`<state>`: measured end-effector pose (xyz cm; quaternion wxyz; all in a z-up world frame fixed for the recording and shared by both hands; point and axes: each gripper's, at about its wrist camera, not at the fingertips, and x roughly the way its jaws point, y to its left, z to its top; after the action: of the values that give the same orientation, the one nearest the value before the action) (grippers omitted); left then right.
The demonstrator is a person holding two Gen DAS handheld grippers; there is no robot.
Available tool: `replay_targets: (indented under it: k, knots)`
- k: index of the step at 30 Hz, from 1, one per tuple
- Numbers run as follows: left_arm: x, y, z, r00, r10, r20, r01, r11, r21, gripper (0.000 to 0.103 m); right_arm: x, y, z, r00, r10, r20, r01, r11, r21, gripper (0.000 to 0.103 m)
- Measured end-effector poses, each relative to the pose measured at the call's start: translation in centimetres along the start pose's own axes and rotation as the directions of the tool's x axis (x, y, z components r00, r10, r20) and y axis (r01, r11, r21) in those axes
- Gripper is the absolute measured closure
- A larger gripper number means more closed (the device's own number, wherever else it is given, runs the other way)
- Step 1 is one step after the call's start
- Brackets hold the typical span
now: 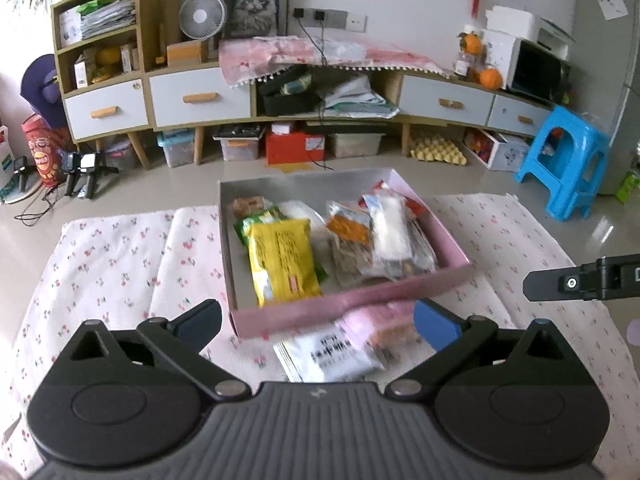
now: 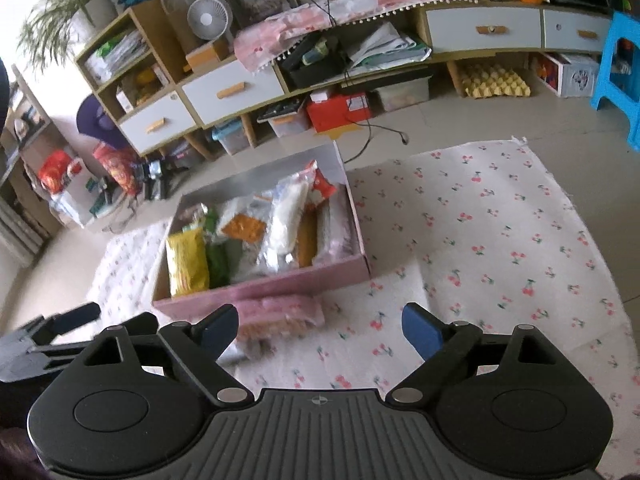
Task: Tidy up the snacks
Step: 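Move both tools back over the remaining snacks on the cloth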
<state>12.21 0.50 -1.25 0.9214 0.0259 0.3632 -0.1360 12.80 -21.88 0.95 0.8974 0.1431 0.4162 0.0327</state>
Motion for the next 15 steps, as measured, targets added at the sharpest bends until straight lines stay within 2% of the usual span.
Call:
replay_targets:
  k: [8, 11, 13, 15]
  knots:
    - [-1.3, -0.3, -2.4, 0.999, -0.037, 0.001, 0.037, 0.999, 0.007, 0.001, -1.5, 0.3, -2.7, 1.0, -0.025, 0.005, 0.026, 0.995, -0.1, 0.012]
    - [-1.2, 0.0, -4.2, 0.998, -0.06, 0.021, 0.06, 0.998, -0.006, 0.001, -1.8, 0.0, -4.1, 0.999, -0.037, 0.032, 0.041, 0.99, -0.137, 0.007]
    - [-0.6, -0.2, -4.9, 0.998, -0.055, -0.013, 0.055, 0.998, 0.021, 0.001, -1.7, -0.4, -5.0, 0.998, -0.057, 0.036, 0.062, 0.985, -0.16, 0.007]
    - [-0.2, -0.7, -5.4, 0.997, -0.056, -0.043, 0.06, 0.994, 0.092, 0.001, -1.3, -0.7, -5.7, 0.997, -0.077, 0.013, 0.078, 0.978, -0.194, 0.007]
